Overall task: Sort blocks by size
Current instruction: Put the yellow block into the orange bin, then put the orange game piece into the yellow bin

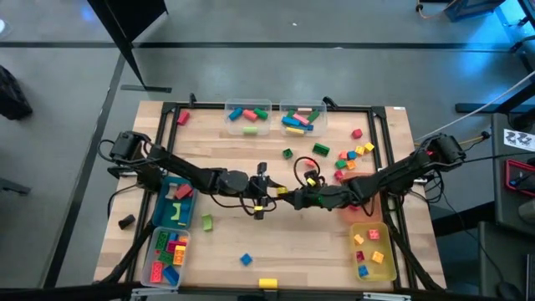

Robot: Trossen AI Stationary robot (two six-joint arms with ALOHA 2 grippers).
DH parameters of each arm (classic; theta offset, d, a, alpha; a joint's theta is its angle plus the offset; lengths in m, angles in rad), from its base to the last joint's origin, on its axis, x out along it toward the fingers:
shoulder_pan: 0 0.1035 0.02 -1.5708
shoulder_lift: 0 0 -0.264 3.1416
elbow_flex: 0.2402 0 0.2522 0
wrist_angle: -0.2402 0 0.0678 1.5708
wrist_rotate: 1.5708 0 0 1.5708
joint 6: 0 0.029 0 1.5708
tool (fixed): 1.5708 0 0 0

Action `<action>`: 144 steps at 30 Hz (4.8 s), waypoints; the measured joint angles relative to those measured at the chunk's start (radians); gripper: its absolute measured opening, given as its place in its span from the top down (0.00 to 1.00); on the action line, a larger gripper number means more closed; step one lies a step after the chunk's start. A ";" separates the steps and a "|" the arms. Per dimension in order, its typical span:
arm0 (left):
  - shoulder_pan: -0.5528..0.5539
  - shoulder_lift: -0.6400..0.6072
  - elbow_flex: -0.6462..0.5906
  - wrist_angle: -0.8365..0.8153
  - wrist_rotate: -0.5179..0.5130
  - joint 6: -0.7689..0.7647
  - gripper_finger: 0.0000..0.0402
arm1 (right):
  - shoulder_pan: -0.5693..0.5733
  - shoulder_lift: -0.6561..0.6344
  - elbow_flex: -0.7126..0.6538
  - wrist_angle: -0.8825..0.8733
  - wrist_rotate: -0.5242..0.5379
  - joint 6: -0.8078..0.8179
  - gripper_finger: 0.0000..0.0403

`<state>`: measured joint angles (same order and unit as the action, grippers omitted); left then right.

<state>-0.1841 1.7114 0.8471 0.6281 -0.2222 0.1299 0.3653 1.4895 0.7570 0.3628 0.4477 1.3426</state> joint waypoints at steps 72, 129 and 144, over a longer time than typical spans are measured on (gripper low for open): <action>-0.032 -0.789 -0.270 -0.876 -0.066 -0.149 0.46 | -0.032 -0.536 -0.001 -1.549 -0.441 0.067 0.47; -0.032 -1.229 -0.269 -1.173 -0.224 -0.186 0.46 | -0.510 0.084 -0.001 -0.735 -0.101 -1.052 0.42; -0.031 -1.228 -0.269 -1.172 -0.224 -0.199 0.46 | -0.510 0.129 0.001 -0.697 -0.126 -1.060 0.65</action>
<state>-0.2153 0.4829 0.5777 -0.5436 -0.4458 -0.0694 -0.1444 1.6189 0.7584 -0.3338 0.3216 0.2825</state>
